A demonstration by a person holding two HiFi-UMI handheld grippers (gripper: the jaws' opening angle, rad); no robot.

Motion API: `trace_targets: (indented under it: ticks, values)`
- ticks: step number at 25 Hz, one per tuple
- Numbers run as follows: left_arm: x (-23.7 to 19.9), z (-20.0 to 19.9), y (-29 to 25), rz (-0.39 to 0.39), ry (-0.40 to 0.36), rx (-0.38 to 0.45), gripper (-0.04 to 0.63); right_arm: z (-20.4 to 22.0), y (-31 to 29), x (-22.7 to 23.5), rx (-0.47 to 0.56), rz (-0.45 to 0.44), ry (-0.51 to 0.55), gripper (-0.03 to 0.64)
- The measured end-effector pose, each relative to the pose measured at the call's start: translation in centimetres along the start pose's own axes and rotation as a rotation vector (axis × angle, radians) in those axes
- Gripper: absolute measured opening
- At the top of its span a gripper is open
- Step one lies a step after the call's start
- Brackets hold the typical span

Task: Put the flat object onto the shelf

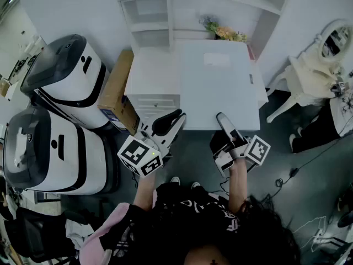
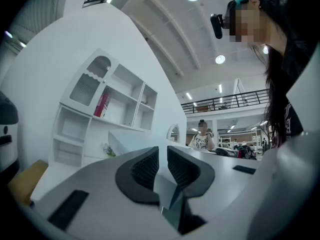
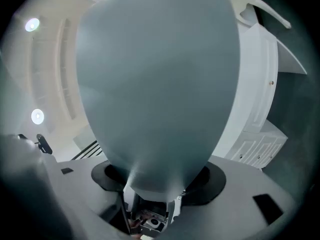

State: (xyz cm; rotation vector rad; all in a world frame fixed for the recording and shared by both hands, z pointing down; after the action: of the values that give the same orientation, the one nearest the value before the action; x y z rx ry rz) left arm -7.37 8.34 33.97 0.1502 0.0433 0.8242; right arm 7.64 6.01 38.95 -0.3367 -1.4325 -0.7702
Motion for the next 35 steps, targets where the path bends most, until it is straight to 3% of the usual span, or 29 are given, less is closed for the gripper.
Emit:
trace_targets:
  ticks: [21,25,30,35]
  values:
    - [-4.3,1.1,1.7,0.100,0.026,0.001,0.062,2.5,-3.2,2.4,0.058,0.055,0.001,0.311]
    - [-5.4,1.6,1.6,0.088,0.042,-0.001,0.063,2.2,-3.7,3.0,0.064,0.067,-0.004,0.311]
    - [-6.4,2.1,0.2,0.102,0.052,0.006,0.061,0.7,-4.3,3.3,0.072,0.072,0.010,0.311]
    - [-7.9,2.8,-3.0,0.066,0.056,-0.001,0.061,-3.1,-5.9,3.8,0.064,0.059,0.015,0.311]
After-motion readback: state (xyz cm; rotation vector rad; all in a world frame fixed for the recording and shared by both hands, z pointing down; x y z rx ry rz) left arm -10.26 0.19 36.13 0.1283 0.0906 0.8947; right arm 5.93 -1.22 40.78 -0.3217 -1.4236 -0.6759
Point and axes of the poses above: the fingertips, and each gripper's own axes: y backward along the fingers, x to its right, z out of its underside, the point moved 2 cm from there along y, backward along the fingers, and after that the axes turned 9 degrees about -y, right-handed, at the moved point
